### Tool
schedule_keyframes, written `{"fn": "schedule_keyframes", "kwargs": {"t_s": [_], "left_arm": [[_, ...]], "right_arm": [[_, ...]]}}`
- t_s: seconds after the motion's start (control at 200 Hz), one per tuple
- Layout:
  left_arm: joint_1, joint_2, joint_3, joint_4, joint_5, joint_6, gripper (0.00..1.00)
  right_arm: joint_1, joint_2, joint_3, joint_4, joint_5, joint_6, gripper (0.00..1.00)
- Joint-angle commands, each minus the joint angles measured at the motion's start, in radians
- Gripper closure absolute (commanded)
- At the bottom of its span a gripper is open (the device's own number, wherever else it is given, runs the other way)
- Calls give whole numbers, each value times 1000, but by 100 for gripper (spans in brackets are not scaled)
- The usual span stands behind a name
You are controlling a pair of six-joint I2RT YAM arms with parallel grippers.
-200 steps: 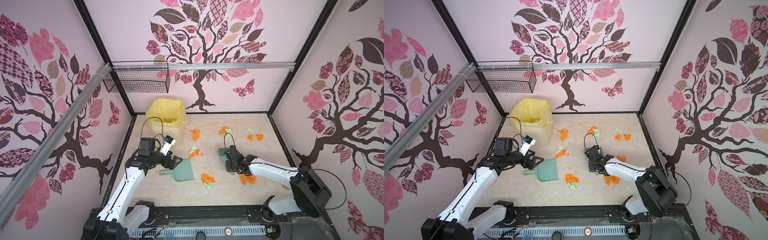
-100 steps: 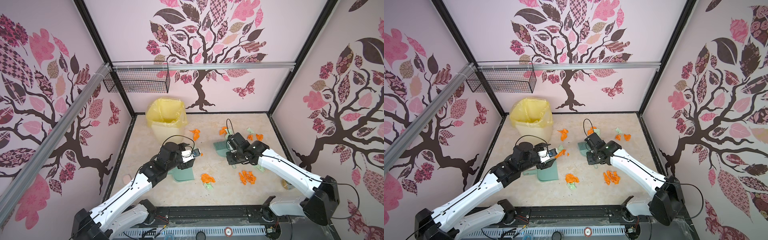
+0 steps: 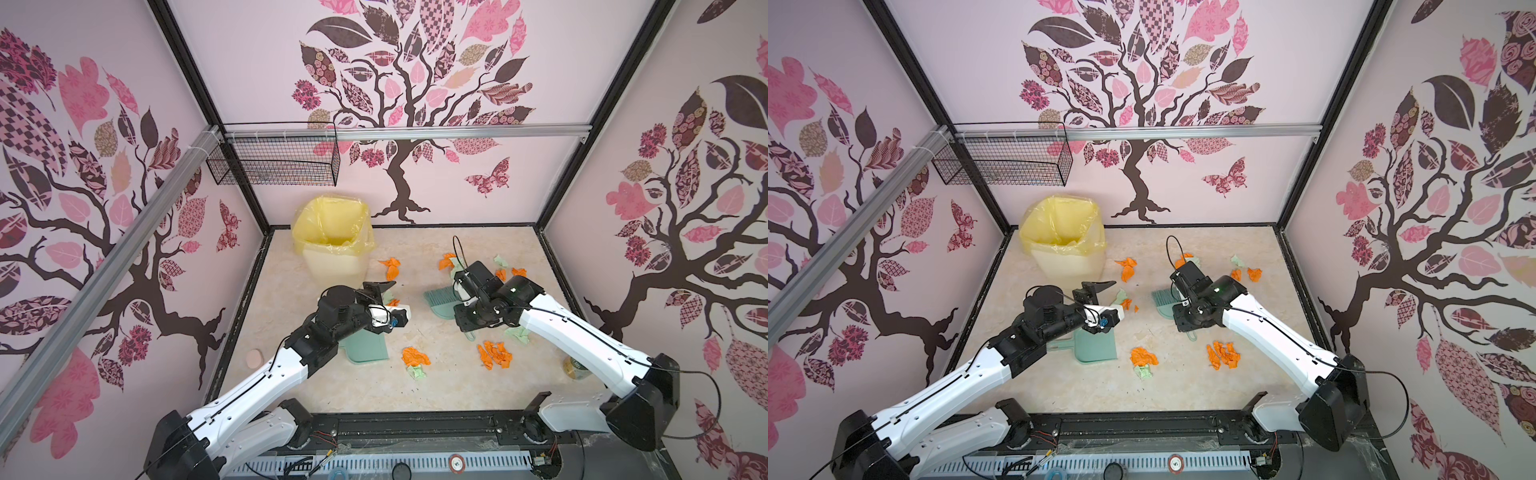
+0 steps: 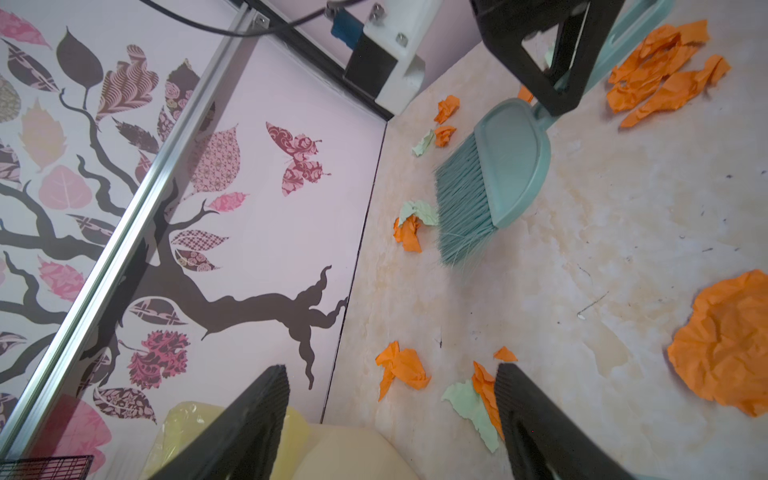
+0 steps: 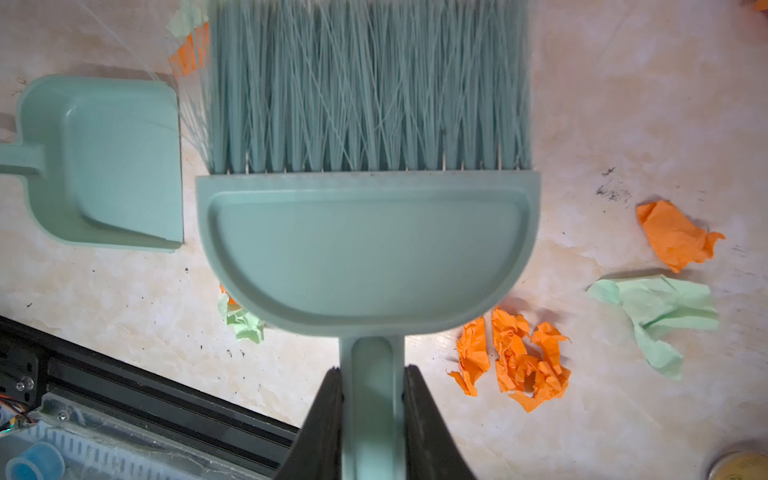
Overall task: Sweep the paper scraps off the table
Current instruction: 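Lift the brush with the right gripper toward the left gripper while the left arm rises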
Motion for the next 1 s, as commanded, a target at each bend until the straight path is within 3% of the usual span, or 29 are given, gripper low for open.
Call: {"fn": "schedule_keyframes", "kwargs": {"t_s": [0.0,0.085,0.205,0.375,0.66,0.875,0.995], "left_arm": [[-4,33,172,-161,-7,-226,18],[33,104,360,-410,29,-425,20],[53,154,465,-595,181,-615,19],[54,248,545,-721,367,-838,20],[62,380,562,-659,636,-1086,20],[83,447,567,-473,698,-1252,20],[90,487,575,-418,658,-1277,20]], "right_arm": [[5,-32,46,0,31,-18,85],[4,-64,27,46,53,-5,85],[4,-110,-7,128,71,12,86],[5,-148,-29,202,146,21,86],[5,-196,-65,303,159,2,87],[5,-211,-95,367,147,7,87],[5,-207,-99,383,146,9,87]]}}
